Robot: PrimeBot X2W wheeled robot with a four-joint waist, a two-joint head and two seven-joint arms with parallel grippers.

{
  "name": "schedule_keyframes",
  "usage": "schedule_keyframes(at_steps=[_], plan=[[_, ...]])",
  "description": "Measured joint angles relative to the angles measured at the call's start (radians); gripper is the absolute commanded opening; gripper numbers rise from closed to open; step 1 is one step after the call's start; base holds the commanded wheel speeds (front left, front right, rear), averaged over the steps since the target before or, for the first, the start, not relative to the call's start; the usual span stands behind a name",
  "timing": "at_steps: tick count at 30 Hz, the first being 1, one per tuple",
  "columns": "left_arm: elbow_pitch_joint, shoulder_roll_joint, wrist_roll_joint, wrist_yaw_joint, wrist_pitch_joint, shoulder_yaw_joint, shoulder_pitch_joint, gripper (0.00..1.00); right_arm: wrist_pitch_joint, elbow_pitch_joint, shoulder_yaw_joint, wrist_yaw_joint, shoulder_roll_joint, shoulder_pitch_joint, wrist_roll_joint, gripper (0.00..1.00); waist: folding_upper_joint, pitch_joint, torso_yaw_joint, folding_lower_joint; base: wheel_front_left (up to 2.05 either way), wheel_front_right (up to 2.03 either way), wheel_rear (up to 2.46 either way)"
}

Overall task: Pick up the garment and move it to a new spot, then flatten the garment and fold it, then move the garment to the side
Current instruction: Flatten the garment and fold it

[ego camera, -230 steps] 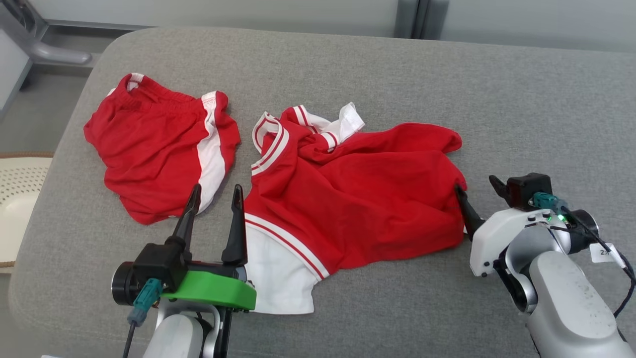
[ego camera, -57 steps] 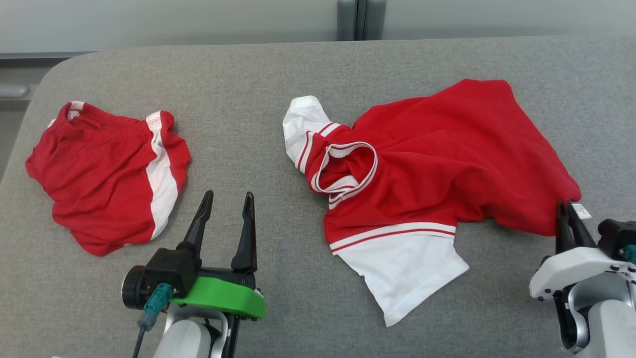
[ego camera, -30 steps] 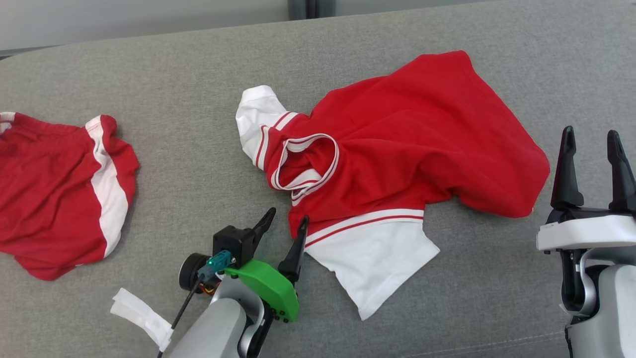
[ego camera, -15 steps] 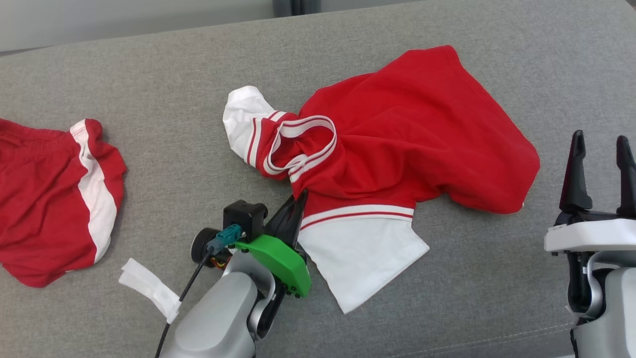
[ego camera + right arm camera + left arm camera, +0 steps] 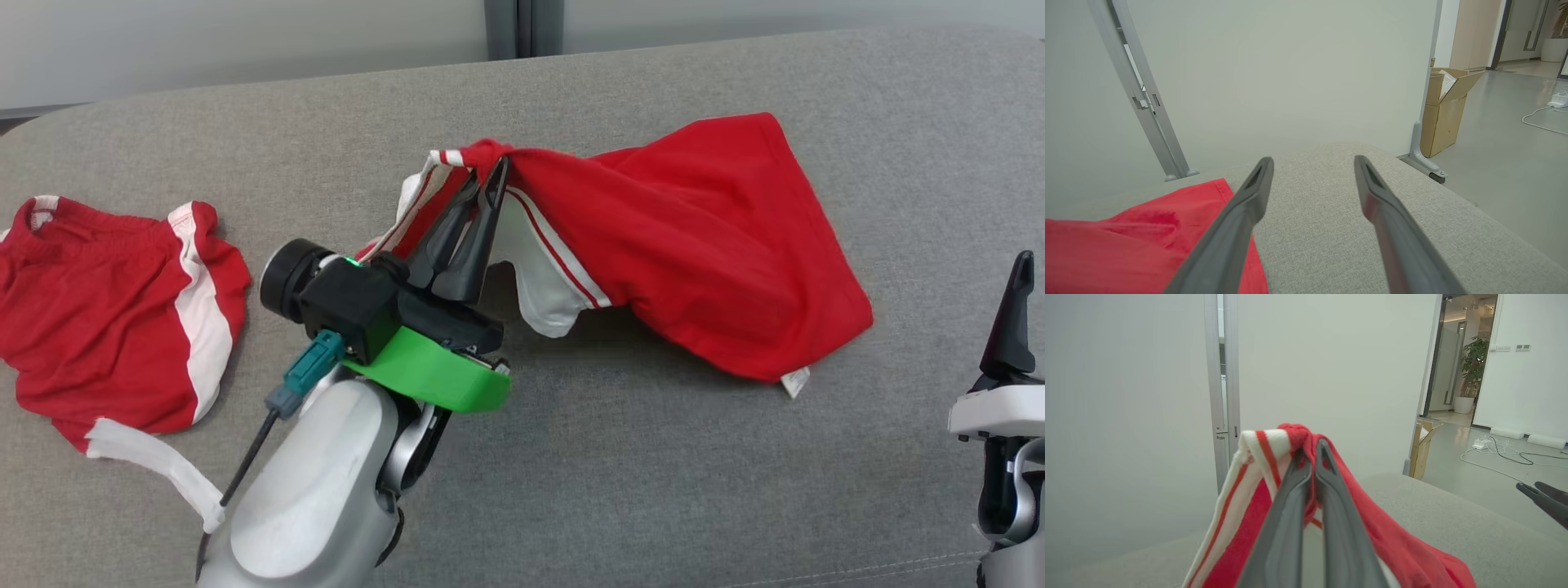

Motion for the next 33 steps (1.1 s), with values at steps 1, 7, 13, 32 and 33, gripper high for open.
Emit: schedule_keyframes(at_steps=[1, 7, 13, 32, 33], plan=[[-0.022, 0.003, 0.001, 0.001, 0.01, 0.004, -0.005, 0.0, 0.0, 0.003, 0.0, 0.0, 0.0, 0.001, 0.0, 1.0, 0.0, -0.003, -0.002, 0.0, 0.0, 0.0, 0.0], [-0.029, 0.044, -0.067, 0.035, 0.07, 0.086, 0.004, 0.0, -0.004, 0.022, 0.008, 0.0, 0.0, 0.002, 0.005, 1.0, -0.0001, -0.001, -0.019, 0.0, 0.0, 0.0, 0.0], [0.214, 0.094, -0.122, 0.044, 0.089, 0.164, 0.004, 0.0, -0.005, 0.048, 0.041, 0.0, 0.0, -0.012, 0.003, 1.0, 0.0, 0.021, -0.033, 0.0, 0.0, 0.0, 0.0], [0.607, 0.03, -0.161, -0.007, 0.006, 0.195, -0.051, 1.0, -0.006, 0.085, 0.148, 0.0, 0.0, -0.027, -0.02, 1.0, -0.0001, 0.041, -0.037, 0.0, 0.0, 0.0, 0.0], [0.596, 0.029, -0.157, -0.011, 0.005, 0.198, -0.051, 1.0, -0.006, 0.09, 0.158, 0.0, 0.001, -0.02, -0.02, 1.0, -0.0001, 0.037, -0.033, 0.0, 0.0, 0.0, 0.0]])
